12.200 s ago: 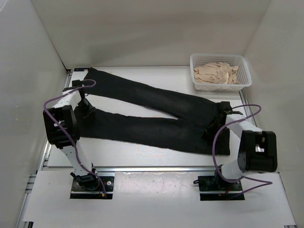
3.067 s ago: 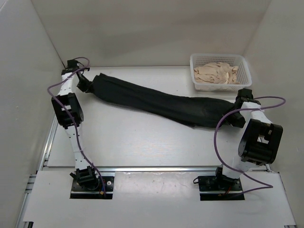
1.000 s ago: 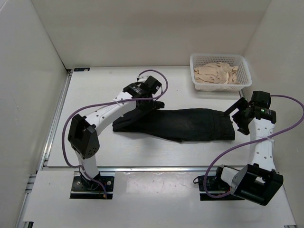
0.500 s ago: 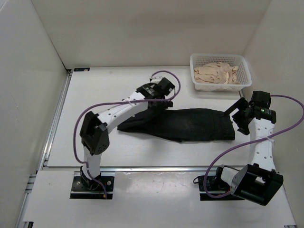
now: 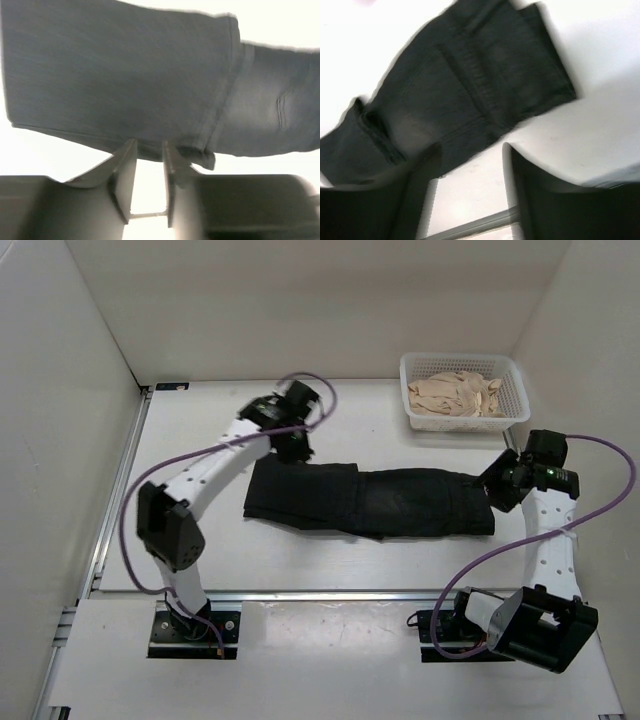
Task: Fold and stack the trousers
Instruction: Fold the trousers
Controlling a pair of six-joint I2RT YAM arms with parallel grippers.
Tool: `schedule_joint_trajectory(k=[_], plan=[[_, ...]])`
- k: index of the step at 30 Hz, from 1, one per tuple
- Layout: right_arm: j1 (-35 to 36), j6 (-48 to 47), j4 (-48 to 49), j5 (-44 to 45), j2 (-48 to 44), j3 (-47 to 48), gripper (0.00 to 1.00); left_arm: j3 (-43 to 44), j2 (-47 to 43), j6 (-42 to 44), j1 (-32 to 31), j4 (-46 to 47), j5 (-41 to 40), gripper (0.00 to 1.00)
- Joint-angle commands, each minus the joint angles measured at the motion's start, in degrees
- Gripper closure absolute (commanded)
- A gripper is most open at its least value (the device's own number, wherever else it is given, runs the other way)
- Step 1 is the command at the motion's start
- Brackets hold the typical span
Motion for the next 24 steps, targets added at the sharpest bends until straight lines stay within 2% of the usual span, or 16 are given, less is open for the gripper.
schedule_joint_trajectory(k=[1, 2, 3, 4, 7, 9, 12, 14, 17, 20, 22, 24], plan=[[4.57, -4.41, 5.05, -9.47, -0.09, 0.11, 0.49, -2.56, -8.74, 2.86, 8.64, -1.07, -2.58, 0.72], [7.03, -4.43, 6.20, -11.58, 1.91, 0.11, 0.59, -5.88, -10.05, 2.86, 10.50, -0.54, -2.58, 0.82], [10.10, -5.12, 6.90, -13.43, 3.67, 0.98, 0.65, -7.56, -10.67, 3.56, 12.34, -0.54, -2.58, 0.87], [17.36, -5.82, 6.91, -13.45, 8.48, 3.51, 0.66, -9.23, -11.20, 4.44, 16.02, 0.33, -1.88, 0.88], [30.93, -5.83, 7.79, -16.16, 18.50, 7.66, 0.64, -15.48, -12.96, 5.15, 21.22, 3.06, 0.40, 0.87], [39.70, -5.83, 9.19, -14.43, 22.13, 11.44, 0.64, -18.82, -12.96, 5.94, 24.83, 4.29, 1.64, 0.85], [47.37, -5.13, 10.43, -11.70, 29.16, 16.60, 0.82, -22.43, -13.49, 6.47, 28.70, 6.13, 4.62, 0.85], [49.15, -4.51, 11.48, -12.22, 34.44, 18.56, 0.90, -23.92, -13.49, 6.47, 30.98, 6.67, 6.64, 0.85], [51.88, -3.90, 12.10, -13.44, 40.77, 19.62, 0.92, -25.68, -14.72, 6.47, 31.87, 7.99, 8.32, 0.86], [54.60, -2.41, 12.10, -9.77, 45.78, 18.32, 0.95, -25.69, -15.33, 6.47, 33.01, 7.99, 8.85, 0.86], [54.61, -1.27, 12.10, -6.35, 48.67, 16.90, 1.00, -26.21, -16.12, 7.00, 33.72, 7.99, 8.85, 0.86], [54.61, -0.04, 12.10, -3.53, 49.31, 15.15, 1.00, -26.74, -16.13, 7.00, 35.21, 7.99, 8.85, 0.86]])
